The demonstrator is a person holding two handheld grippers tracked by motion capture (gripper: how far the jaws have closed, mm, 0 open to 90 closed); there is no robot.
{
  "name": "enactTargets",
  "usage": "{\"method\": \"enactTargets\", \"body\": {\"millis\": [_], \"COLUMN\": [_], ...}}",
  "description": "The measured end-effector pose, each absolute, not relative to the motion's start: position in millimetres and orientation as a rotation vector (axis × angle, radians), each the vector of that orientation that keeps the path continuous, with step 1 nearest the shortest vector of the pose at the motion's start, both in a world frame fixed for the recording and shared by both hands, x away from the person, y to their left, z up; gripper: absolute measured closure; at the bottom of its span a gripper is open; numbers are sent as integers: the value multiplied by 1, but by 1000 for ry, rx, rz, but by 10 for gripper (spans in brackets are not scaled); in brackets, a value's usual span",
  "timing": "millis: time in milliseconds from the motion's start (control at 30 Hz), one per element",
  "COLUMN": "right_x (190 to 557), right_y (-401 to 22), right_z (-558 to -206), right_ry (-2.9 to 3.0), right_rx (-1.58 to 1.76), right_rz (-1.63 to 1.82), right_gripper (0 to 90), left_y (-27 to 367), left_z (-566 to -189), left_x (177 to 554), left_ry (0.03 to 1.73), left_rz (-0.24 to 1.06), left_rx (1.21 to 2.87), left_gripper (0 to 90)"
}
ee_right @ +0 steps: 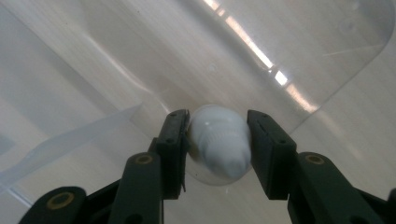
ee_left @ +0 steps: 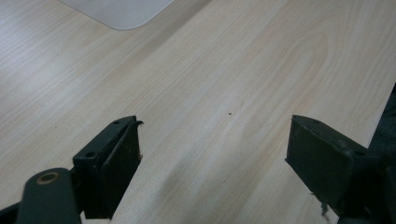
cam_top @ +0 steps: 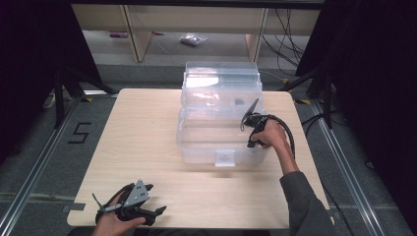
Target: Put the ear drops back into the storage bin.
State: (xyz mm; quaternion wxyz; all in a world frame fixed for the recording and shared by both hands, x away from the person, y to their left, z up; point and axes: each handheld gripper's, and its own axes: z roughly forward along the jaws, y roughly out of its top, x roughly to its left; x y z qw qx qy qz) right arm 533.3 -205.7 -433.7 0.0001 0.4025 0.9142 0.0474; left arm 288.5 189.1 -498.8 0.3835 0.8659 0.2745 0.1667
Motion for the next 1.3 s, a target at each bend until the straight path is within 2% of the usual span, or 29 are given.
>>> {"method": "enactTargets", "body": {"millis": [67,200,233,367,833,1300], "right_x": [531,530,528,528,522,511], "right_y": [-205,-205,-203,-203,-208,-209], "right_z": [-432,-427,-422,-414,-392,-379], "right_ry": [2868,2851,2830,2824,2769,2752], "right_rx": [1286,1258,1296,1261,1207,1197], "right_rz": [139,134,144,183,339,381], "right_gripper": [583,492,446,396,320,304], "left_y": [189,189,189,189,189,189], "left_z": [-499,-499,-499,-499,-499,-499], "left_x": [289,288,288,289,289,288], "left_ry": [699,700,700,696,697,704], "left_rz": [426,428,427,429,429,429], "left_rx": [2205,2205,2206,2213,2212,2204], "left_gripper": [171,171,171,171,171,171]}}
